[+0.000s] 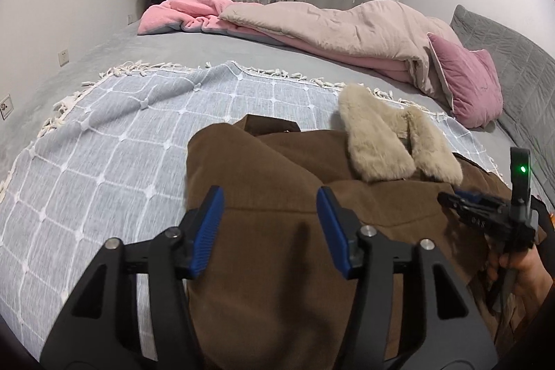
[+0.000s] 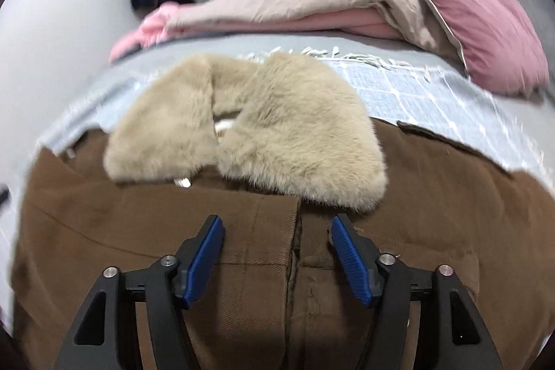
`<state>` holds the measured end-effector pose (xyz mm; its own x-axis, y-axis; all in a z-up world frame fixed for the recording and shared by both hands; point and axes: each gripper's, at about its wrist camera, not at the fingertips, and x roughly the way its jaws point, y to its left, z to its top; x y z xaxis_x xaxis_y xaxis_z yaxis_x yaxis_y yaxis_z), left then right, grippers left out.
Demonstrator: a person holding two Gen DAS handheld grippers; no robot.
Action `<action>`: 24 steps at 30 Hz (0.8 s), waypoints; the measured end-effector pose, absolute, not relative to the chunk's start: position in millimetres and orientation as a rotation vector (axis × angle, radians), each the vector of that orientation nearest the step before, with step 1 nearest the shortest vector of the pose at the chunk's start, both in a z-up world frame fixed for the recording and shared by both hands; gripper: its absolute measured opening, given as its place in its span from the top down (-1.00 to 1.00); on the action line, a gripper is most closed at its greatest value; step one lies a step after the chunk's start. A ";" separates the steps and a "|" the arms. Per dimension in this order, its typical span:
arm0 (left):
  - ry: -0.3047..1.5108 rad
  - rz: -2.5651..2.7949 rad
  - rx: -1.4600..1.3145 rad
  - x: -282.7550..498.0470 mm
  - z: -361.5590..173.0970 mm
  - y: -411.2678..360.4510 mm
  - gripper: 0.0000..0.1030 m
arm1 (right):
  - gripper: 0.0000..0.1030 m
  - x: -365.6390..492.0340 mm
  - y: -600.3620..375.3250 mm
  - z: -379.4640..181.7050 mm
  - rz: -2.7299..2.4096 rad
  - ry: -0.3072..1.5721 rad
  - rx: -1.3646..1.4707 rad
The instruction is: Fold large clothes
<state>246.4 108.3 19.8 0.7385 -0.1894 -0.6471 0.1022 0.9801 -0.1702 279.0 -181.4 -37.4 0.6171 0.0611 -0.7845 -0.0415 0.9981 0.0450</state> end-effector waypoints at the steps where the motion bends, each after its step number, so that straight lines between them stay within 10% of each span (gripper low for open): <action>1: 0.723 -0.160 -0.120 249.0 19.5 107.6 -0.01 | 0.73 277.3 -176.6 -37.8 0.086 0.921 0.014; 10: 0.718 -0.137 -0.104 261.8 6.5 108.5 0.02 | 0.88 221.6 -178.1 27.5 0.045 0.591 -0.010; 16: 0.868 -0.044 -0.015 279.8 -40.6 104.3 -0.02 | 0.79 256.1 -216.5 -45.0 -0.132 0.882 -0.050; 24: 0.754 -0.156 -0.052 237.9 -11.8 86.4 -0.27 | 0.41 220.1 -235.5 -1.5 0.014 0.769 0.162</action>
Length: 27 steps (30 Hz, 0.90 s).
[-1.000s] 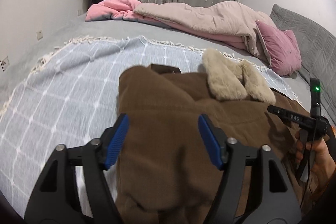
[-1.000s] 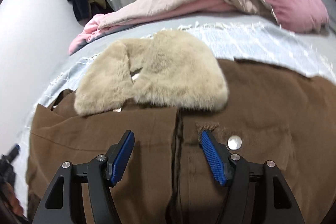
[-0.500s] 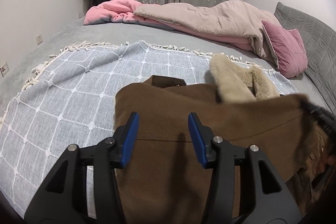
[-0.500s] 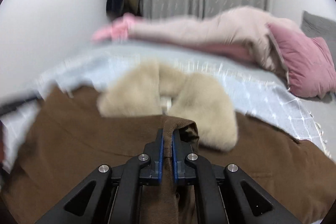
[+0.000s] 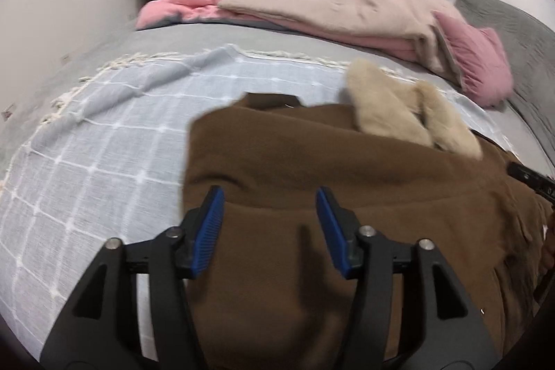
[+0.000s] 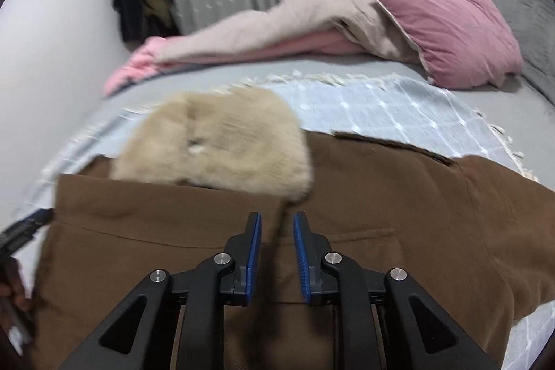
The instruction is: Fold large clothes
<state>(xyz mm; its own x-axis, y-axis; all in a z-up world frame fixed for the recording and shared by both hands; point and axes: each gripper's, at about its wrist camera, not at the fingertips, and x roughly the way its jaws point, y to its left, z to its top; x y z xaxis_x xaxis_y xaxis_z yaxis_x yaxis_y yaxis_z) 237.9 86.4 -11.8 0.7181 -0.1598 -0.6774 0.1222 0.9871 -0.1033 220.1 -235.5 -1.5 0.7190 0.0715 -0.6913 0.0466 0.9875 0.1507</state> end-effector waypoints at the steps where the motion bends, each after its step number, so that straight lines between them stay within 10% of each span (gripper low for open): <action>1: 0.770 -0.169 -0.046 237.1 -18.2 81.2 -0.34 | 0.32 219.1 -226.1 -1.2 0.044 0.772 0.149; 13: 0.853 -0.170 -0.009 198.8 4.3 62.5 -0.65 | -0.06 183.5 -284.9 -16.3 -0.188 0.897 0.239; 17: 0.894 -0.194 -0.086 179.4 11.1 71.0 -0.69 | -0.53 144.0 -349.4 14.5 -0.384 0.775 0.344; 27: 0.849 -0.191 -0.101 151.2 23.1 72.7 -0.74 | -0.56 42.5 -541.8 4.9 -0.788 0.691 0.644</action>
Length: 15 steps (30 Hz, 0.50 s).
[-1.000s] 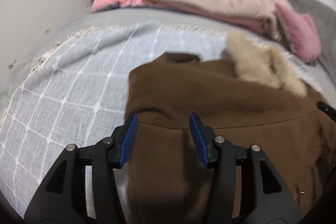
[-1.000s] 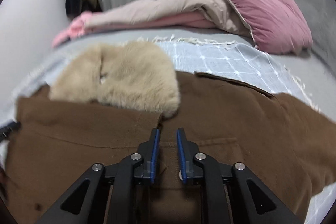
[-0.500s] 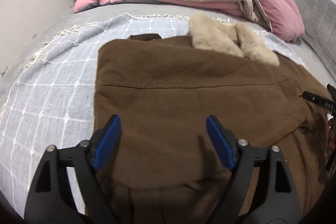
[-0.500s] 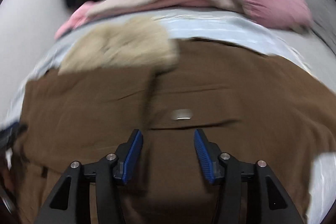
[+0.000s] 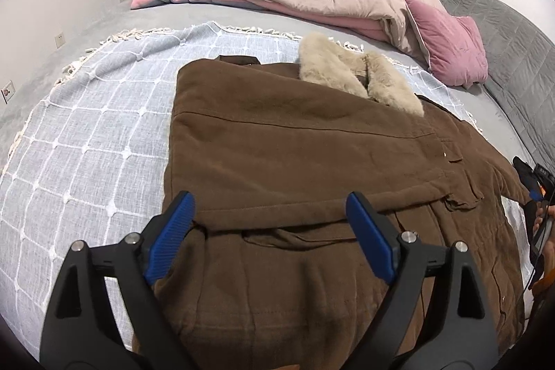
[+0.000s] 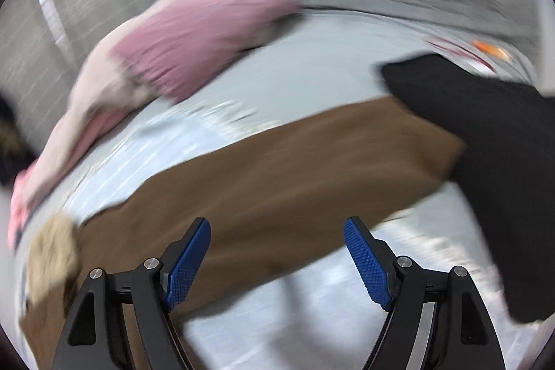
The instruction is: Fold large clothes
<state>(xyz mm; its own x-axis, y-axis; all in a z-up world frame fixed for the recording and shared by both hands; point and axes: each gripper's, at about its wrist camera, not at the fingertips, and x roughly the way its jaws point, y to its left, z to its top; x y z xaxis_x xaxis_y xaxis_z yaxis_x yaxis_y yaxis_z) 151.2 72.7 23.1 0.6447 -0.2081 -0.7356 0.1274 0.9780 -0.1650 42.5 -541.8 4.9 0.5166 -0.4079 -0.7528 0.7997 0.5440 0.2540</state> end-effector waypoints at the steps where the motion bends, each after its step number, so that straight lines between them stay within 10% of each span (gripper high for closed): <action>1: 0.853 -0.186 -0.099 150.7 20.6 71.0 -0.74 | -0.56 34.6 -555.1 2.5 -0.807 0.689 0.667; 13: 0.881 -0.169 -0.117 152.5 -3.2 70.2 -0.74 | -0.52 44.1 -639.9 -46.7 -0.925 0.774 0.692; 15: 0.893 -0.170 -0.137 153.6 -8.0 74.1 -0.74 | -0.28 53.6 -644.7 -54.1 -0.940 0.801 0.674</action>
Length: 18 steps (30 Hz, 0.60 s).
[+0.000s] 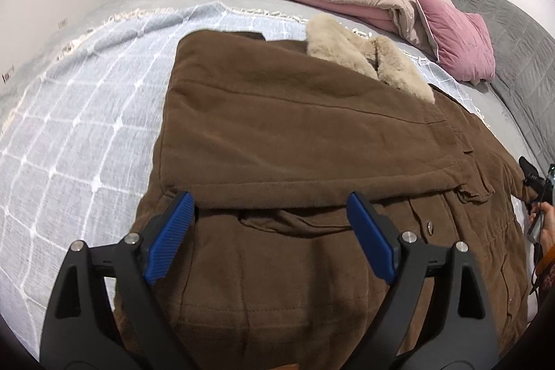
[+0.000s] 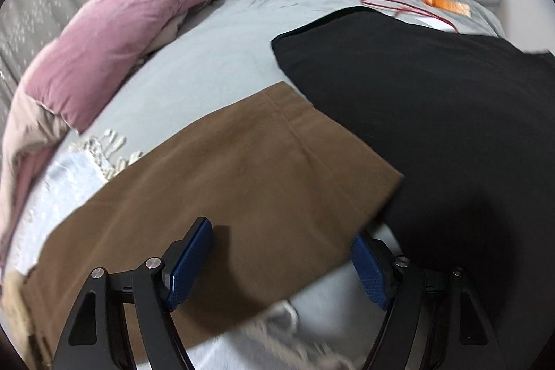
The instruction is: Fold large clothes
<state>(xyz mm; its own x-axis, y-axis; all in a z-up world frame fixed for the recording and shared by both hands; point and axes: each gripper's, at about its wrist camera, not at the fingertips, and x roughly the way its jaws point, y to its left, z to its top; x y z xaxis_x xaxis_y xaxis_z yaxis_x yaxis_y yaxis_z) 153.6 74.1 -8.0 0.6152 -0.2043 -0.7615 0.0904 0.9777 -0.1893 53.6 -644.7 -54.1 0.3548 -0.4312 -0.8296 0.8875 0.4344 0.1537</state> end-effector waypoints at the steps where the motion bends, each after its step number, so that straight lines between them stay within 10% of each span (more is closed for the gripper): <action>1: 0.895 -0.171 -0.145 154.0 -9.8 76.0 -0.74 | -0.13 52.6 -646.3 -54.7 -0.945 0.799 0.677; 3: 0.896 -0.168 -0.147 154.9 -10.8 78.5 -0.74 | 0.83 50.2 -651.6 -51.4 -0.961 0.783 0.708; 18: 0.852 -0.214 -0.211 150.9 7.0 88.6 -0.74 | 0.91 77.7 -531.9 158.4 -0.568 0.383 0.404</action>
